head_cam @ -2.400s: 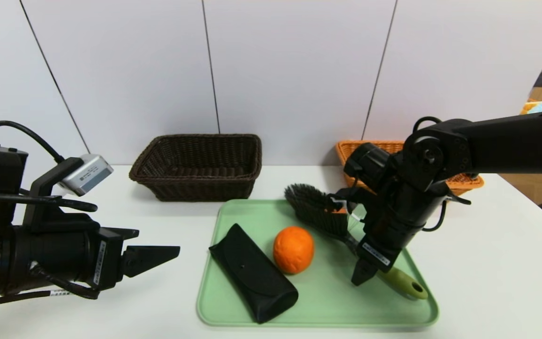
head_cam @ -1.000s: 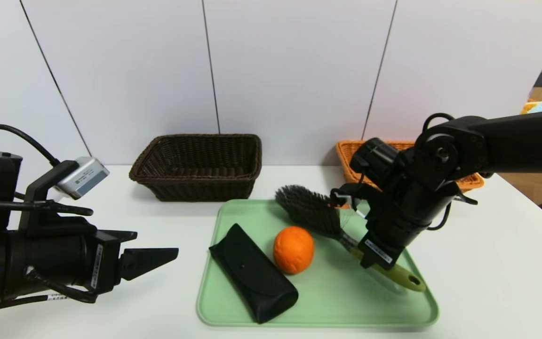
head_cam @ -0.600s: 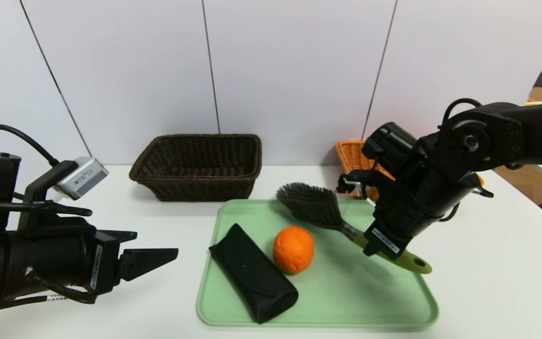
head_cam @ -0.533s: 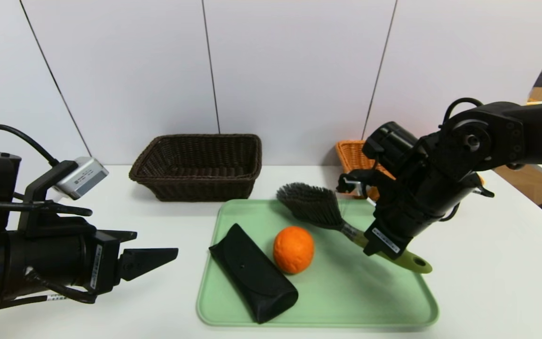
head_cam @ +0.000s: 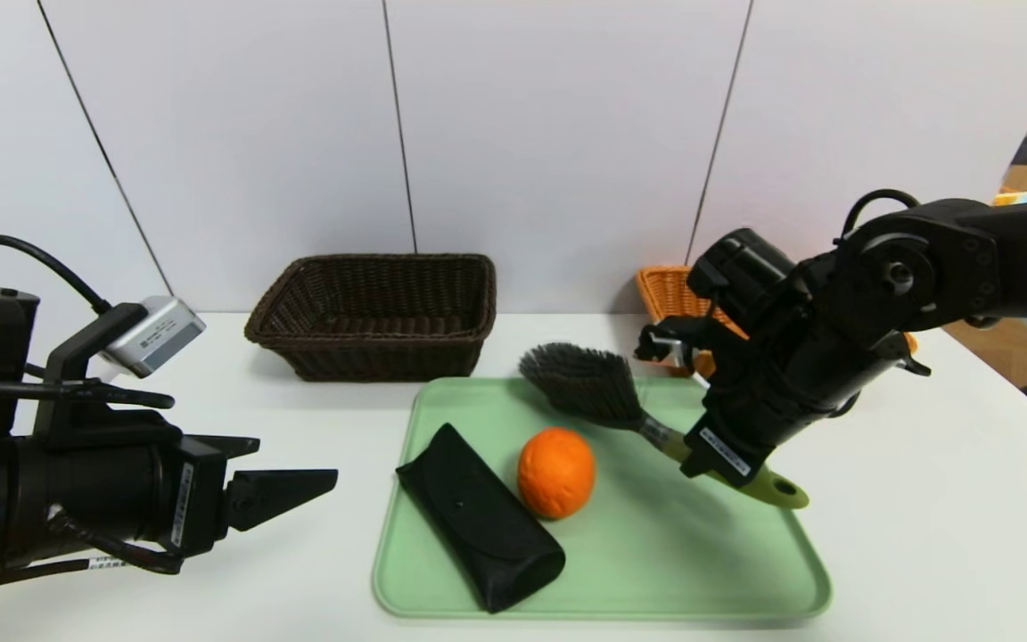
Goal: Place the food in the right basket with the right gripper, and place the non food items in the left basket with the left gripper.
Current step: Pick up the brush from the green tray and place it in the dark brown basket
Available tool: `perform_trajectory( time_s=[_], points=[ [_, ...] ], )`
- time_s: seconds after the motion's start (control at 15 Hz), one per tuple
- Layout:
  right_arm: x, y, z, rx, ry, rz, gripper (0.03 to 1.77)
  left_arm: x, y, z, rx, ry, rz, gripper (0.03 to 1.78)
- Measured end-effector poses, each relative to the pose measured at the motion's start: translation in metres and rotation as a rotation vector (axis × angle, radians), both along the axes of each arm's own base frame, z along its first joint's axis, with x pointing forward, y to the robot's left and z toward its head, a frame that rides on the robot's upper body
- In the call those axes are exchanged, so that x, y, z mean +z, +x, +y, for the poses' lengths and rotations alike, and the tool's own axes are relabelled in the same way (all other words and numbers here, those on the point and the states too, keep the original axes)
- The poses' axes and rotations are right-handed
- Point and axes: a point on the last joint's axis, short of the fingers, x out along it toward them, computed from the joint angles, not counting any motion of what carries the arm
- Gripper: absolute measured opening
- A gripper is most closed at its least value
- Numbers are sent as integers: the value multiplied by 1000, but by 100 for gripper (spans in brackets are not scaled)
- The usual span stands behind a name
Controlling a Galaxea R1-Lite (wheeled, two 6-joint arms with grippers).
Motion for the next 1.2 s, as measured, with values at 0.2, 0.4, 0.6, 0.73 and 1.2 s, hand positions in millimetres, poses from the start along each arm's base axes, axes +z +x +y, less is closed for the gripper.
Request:
perform_trajectory(
  time_s=[0.2,0.4,0.6,0.73,1.2],
  points=[
    [3,-2,-2,-4,14,-21,40,0,0,0,0,0,-1,169],
    [7,-1,-1,-39,60,-81,40,0,0,0,1,0,2,169],
    [12,-5,-3,-42,80,-113,40,-1,0,0,1,0,2,169],
    [17,-8,-6,-47,88,-127,40,0,0,0,0,0,2,169],
    [38,-15,-23,-71,147,-187,40,0,-1,0,1,-1,1,169]
  ],
)
